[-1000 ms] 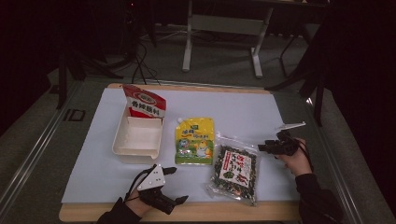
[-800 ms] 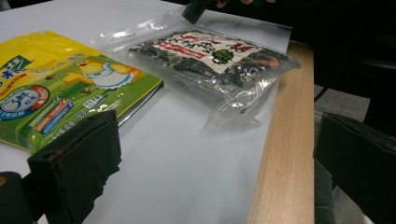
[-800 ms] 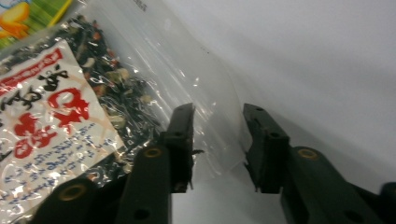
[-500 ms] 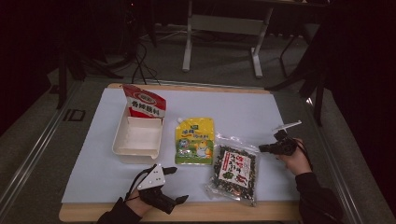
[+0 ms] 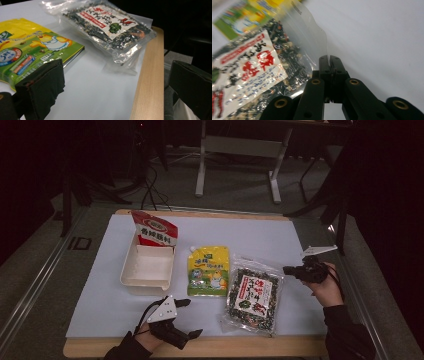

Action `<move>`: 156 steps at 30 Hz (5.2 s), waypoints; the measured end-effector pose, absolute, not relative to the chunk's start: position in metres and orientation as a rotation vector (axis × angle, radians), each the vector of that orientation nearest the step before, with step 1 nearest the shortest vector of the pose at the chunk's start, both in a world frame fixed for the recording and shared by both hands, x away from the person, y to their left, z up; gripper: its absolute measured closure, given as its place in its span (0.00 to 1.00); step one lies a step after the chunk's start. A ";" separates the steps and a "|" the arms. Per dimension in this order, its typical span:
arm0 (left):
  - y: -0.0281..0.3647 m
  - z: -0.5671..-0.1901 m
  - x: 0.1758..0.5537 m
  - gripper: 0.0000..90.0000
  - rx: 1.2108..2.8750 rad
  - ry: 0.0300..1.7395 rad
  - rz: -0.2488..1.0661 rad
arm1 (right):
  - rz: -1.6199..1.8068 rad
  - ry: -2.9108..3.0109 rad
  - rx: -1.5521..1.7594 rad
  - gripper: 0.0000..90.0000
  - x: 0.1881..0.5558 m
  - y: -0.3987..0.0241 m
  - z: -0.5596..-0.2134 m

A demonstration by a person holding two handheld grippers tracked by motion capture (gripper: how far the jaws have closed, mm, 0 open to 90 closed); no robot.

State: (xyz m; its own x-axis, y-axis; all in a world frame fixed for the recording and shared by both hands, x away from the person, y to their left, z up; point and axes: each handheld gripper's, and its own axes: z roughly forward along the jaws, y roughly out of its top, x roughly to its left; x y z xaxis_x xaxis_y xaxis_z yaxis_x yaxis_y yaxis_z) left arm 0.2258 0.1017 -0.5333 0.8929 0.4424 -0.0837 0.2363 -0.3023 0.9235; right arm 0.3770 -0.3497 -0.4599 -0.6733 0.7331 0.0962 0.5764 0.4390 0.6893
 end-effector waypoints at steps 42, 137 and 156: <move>0.077 -0.511 0.265 0.11 1.865 0.544 0.032 | 1.305 2.442 0.321 1.00 0.279 -0.230 -0.321; 0.253 -0.416 0.314 0.86 2.021 0.806 0.530 | 1.671 2.365 0.717 0.16 0.325 -0.293 -0.419; 0.259 -0.412 0.312 0.86 2.015 0.791 0.488 | 1.680 2.379 0.725 0.16 0.326 -0.291 -0.420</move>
State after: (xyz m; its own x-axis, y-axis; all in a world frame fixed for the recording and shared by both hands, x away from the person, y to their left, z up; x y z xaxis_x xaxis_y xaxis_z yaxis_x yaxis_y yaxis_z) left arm 0.3123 0.2586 -0.4125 0.7187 0.6943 0.0361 0.3438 -0.4001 0.8495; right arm 0.3263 -0.2909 -0.4196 -0.8742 0.4591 0.1581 0.3025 0.2602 0.9169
